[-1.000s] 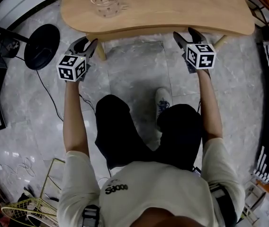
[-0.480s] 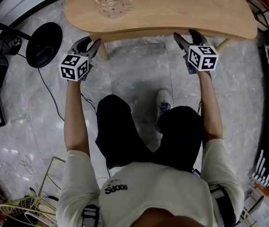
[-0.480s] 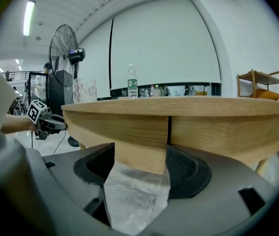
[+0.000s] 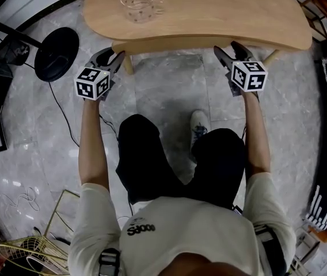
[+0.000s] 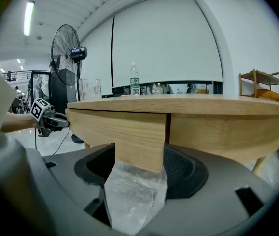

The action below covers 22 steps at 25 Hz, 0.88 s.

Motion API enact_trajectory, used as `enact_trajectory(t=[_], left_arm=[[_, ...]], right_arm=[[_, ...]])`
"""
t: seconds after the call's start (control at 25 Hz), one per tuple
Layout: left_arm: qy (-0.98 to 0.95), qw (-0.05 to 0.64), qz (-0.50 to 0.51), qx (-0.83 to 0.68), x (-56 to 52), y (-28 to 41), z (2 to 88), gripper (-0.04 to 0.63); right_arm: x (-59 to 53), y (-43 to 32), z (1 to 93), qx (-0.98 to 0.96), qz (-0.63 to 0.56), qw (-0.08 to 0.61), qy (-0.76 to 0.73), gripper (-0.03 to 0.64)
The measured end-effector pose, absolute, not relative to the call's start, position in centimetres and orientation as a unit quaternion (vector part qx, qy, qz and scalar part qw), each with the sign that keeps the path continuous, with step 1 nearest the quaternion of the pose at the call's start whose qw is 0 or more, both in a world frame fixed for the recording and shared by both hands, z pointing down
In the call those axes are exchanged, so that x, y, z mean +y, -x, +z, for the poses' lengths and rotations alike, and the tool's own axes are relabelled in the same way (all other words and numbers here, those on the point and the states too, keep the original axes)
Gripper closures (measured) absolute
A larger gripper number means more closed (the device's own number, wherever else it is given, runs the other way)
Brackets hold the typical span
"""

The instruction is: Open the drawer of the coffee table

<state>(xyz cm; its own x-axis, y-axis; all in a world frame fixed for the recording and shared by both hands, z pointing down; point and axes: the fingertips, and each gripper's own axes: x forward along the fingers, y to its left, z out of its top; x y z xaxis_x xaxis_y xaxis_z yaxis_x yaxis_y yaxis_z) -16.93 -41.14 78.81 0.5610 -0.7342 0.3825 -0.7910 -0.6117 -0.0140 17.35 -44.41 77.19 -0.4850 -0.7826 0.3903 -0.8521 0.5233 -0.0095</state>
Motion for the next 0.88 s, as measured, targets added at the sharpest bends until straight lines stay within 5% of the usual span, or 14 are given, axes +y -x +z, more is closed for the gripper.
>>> enact_trajectory(t=[0.28, 0.88], left_arm=[[-0.875, 0.108, 0.146, -0.449, -41.4, 17.4, 78.6, 0.369], [-0.874, 0.104, 0.151, -0.45, -41.3, 16.2, 77.4, 0.403]], right_arm=[[-45.1, -17.4, 76.5, -0.855, 0.077, 0.171, -0.484, 0.328], [-45.8, -16.7, 76.5, -0.864, 0.108, 0.152, -0.468, 0.314]])
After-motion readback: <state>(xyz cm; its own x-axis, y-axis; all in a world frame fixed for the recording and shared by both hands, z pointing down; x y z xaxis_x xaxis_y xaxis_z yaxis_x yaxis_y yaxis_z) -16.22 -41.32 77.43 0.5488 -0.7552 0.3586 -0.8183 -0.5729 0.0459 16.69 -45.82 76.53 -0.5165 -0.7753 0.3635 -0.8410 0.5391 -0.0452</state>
